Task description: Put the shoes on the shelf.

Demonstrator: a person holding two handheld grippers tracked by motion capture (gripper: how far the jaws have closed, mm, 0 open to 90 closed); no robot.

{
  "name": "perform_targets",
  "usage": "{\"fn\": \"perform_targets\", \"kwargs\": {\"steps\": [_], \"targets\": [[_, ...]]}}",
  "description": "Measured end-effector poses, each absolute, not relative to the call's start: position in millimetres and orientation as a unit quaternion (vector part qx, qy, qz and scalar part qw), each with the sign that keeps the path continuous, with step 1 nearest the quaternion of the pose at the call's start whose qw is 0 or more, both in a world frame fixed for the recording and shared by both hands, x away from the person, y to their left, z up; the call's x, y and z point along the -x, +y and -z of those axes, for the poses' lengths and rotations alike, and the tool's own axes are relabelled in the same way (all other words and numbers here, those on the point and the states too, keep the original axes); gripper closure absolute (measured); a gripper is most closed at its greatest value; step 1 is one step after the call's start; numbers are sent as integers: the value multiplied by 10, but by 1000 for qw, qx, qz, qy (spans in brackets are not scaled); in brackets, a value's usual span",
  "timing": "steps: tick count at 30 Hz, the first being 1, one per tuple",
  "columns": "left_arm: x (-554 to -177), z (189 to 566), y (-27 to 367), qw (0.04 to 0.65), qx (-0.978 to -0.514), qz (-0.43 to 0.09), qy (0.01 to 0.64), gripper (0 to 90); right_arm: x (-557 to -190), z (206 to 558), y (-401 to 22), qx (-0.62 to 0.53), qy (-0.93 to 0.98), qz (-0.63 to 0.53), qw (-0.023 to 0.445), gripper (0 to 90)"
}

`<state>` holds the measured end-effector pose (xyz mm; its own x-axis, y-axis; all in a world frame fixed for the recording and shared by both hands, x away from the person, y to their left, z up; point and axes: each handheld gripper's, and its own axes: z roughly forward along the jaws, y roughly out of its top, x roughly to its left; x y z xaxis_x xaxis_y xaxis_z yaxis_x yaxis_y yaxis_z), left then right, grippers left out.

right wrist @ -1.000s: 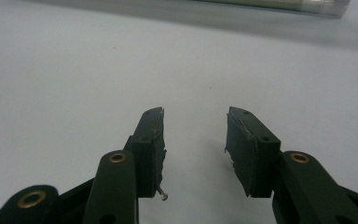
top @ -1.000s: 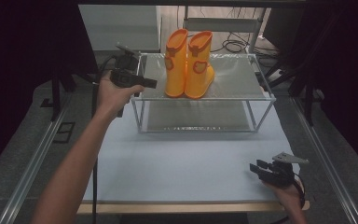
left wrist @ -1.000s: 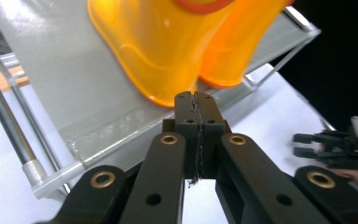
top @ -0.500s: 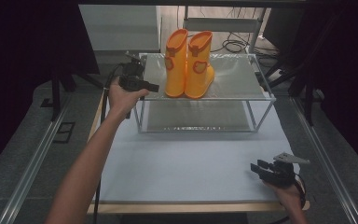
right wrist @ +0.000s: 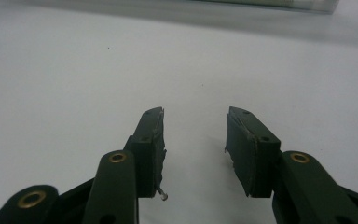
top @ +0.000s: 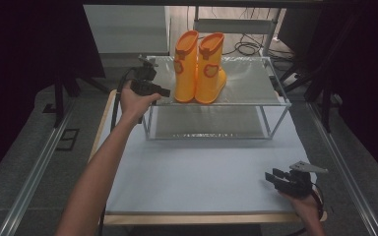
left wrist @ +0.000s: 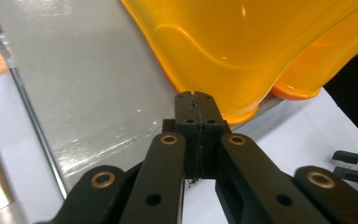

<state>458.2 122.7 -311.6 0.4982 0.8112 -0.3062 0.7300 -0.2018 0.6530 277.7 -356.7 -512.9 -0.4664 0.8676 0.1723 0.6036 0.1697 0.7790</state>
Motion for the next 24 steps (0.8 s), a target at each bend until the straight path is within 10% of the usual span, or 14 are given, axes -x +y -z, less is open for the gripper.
{"fn": "perform_targets", "kwargs": {"steps": [24], "targets": [[-4603, 3124, 984, 403, -768, -35, 496, 900, -2773, 5129, -3571, -494, 748, -413, 161, 563]]}}
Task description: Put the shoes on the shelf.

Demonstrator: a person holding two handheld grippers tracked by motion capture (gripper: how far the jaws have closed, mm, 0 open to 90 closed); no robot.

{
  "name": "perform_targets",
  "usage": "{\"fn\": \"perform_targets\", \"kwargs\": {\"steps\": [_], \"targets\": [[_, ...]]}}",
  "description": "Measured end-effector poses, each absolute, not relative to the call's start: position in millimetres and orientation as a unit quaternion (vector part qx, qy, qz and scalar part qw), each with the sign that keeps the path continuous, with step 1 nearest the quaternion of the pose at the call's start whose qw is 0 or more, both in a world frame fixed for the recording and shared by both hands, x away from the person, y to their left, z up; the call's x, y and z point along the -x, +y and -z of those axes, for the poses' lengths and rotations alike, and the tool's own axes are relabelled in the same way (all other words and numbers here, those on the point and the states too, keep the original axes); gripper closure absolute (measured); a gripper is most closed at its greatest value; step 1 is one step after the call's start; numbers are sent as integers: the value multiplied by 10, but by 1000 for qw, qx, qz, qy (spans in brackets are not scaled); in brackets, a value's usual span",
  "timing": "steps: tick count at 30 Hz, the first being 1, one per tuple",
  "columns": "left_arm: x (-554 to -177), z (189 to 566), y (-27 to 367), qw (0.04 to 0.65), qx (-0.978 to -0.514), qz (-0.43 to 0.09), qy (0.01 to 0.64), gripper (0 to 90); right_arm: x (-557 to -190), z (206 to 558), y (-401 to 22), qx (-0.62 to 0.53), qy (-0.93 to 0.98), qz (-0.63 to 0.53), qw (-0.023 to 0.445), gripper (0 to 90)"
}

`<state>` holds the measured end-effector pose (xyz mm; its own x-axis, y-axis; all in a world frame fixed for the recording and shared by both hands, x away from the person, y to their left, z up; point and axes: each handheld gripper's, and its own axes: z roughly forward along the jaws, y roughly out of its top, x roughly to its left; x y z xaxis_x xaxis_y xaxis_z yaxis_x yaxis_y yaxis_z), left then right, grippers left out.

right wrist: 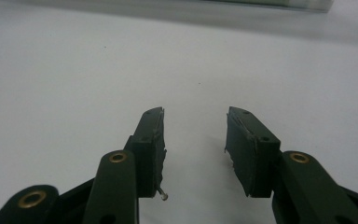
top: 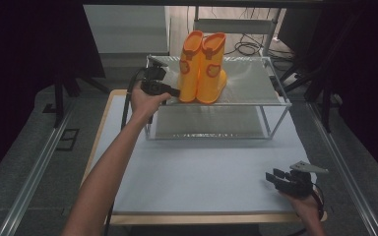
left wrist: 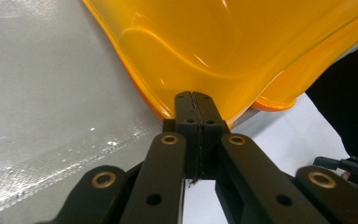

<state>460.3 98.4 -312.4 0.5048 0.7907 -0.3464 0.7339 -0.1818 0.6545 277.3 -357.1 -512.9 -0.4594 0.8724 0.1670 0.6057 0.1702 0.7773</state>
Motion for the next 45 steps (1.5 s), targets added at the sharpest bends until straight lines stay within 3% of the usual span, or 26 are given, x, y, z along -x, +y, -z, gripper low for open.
{"fn": "perform_targets", "kwargs": {"steps": [24, 33, 37, 45], "targets": [[-4615, 3101, 617, 417, -772, -10, 479, 900, -2768, 5118, -3581, -493, 746, -417, 162, 566], [-4602, 3103, 643, 417, -775, -14, 475, 900, -2769, 5123, -3581, -493, 747, -415, 162, 566], [-4578, 3096, 697, 412, -780, -28, 471, 809, -2764, 5114, -3597, -495, 745, -417, 162, 565], [-4451, 3038, 848, 426, -776, -30, 464, 719, -2764, 5117, -3586, -493, 747, -416, 163, 564]]}}
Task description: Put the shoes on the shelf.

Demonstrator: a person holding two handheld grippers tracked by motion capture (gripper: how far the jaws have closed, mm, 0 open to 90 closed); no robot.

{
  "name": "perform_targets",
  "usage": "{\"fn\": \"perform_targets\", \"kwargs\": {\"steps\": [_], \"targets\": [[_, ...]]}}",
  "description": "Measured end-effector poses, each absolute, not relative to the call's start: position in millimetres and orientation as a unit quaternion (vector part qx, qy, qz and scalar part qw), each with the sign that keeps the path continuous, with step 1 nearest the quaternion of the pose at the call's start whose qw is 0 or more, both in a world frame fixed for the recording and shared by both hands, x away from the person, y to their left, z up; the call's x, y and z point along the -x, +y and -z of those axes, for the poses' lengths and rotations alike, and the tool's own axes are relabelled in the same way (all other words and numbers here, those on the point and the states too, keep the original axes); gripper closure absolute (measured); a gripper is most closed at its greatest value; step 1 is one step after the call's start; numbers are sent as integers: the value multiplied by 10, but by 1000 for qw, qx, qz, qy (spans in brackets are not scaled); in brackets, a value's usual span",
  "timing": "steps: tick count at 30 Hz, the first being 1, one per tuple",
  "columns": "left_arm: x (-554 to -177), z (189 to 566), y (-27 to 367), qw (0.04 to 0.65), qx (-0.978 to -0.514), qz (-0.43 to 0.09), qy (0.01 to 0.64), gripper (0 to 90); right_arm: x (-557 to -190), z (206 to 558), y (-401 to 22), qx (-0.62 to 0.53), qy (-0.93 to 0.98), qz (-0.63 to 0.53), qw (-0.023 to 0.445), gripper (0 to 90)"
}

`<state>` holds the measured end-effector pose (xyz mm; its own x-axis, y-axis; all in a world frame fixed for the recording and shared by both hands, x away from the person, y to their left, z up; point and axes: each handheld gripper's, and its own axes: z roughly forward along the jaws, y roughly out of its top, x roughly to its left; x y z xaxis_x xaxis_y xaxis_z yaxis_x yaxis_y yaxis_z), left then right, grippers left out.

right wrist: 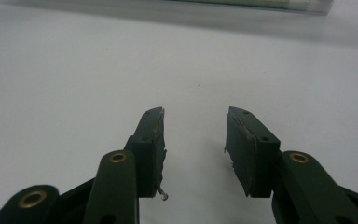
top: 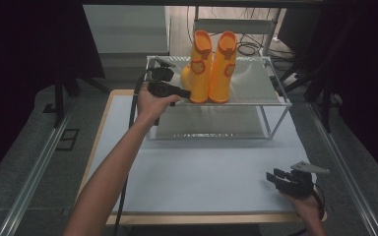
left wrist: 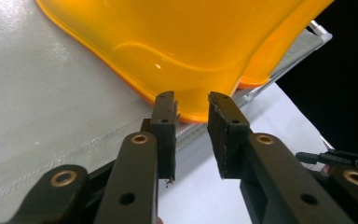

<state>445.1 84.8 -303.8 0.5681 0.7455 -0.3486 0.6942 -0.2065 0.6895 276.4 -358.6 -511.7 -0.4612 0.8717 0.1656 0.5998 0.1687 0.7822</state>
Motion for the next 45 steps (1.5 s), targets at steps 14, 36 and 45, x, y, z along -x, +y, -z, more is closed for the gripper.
{"fn": "perform_targets", "kwargs": {"steps": [14, 36, 45], "targets": [[-4008, 2947, 1136, 453, -784, -19, 424, 629, -2760, 5122, -3562, -491, 749, -414, 165, 564], [-3178, 3478, 1699, 448, -798, -24, 401, 513, -2758, 5128, -3542, -489, 752, -410, 163, 564], [-3034, 3928, 1907, 432, -795, -13, 425, 499, -2766, 5149, -3537, -489, 753, -408, 162, 564]]}}
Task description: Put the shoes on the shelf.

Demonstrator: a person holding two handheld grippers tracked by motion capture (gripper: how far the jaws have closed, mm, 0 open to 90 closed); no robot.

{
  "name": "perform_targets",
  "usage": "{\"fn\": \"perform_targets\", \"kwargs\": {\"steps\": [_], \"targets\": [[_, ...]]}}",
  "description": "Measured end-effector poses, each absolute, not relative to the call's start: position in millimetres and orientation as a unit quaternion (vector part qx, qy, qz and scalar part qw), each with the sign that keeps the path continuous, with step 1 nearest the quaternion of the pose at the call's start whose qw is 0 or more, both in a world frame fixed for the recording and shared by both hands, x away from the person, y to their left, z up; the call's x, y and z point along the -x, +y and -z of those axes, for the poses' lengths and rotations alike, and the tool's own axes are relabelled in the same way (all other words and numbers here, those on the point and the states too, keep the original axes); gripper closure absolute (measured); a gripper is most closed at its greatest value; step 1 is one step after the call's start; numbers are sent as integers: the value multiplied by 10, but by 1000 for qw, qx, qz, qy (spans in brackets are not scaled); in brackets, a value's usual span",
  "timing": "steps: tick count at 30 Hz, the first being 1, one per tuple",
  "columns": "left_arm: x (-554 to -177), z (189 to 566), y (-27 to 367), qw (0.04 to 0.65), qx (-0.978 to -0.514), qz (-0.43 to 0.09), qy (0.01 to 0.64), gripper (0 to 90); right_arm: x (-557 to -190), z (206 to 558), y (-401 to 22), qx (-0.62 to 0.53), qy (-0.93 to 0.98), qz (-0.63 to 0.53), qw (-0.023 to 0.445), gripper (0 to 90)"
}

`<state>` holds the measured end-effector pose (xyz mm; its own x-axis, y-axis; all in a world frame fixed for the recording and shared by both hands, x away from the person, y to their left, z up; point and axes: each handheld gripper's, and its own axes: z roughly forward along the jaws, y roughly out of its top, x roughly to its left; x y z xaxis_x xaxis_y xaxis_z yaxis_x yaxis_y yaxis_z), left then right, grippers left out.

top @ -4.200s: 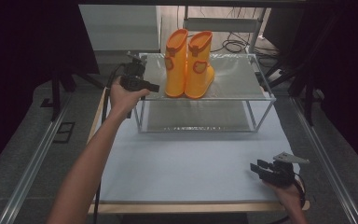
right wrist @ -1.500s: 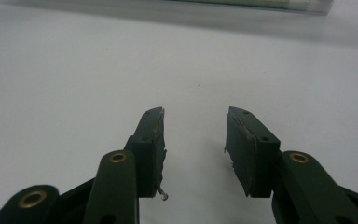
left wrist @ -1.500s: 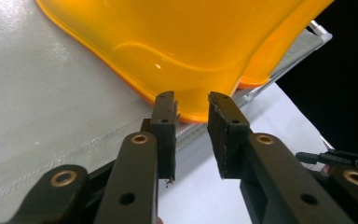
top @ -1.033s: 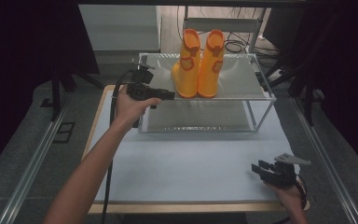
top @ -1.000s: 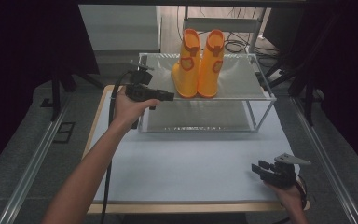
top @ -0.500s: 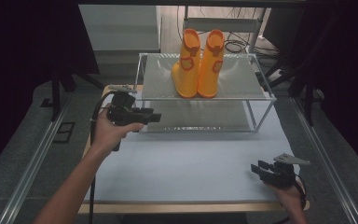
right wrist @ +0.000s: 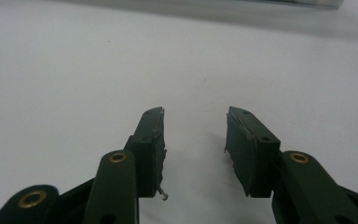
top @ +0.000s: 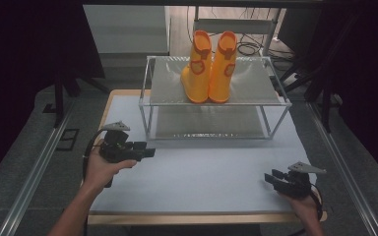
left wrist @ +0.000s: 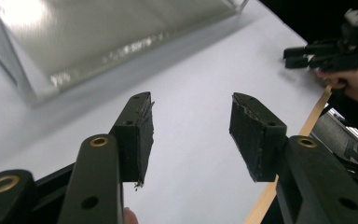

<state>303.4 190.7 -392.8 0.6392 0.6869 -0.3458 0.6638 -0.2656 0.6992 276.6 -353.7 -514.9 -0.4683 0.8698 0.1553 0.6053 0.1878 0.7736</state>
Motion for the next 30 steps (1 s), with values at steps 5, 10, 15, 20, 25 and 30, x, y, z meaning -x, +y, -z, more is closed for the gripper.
{"fn": "perform_targets", "kwargs": {"steps": [5, 10, 15, 20, 25, 30], "targets": [[-3018, 4092, 1978, 425, -792, -4, 438, 495, -2769, 5156, -3532, -489, 755, -406, 161, 564], [-3024, 4131, 1972, 419, -795, -4, 440, 494, -2768, 5153, -3528, -488, 755, -407, 163, 563], [-3038, 4113, 1953, 419, -795, -3, 438, 494, -2765, 5148, -3529, -488, 754, -407, 164, 563], [-3044, 4122, 1935, 417, -797, -2, 438, 494, -2765, 5148, -3536, -488, 755, -407, 165, 564], [-3043, 4126, 1934, 416, -797, -3, 438, 494, -2764, 5146, -3534, -488, 754, -407, 165, 564], [-3041, 4134, 1932, 414, -798, -2, 438, 486, -2762, 5140, -3529, -487, 754, -408, 166, 563]]}}
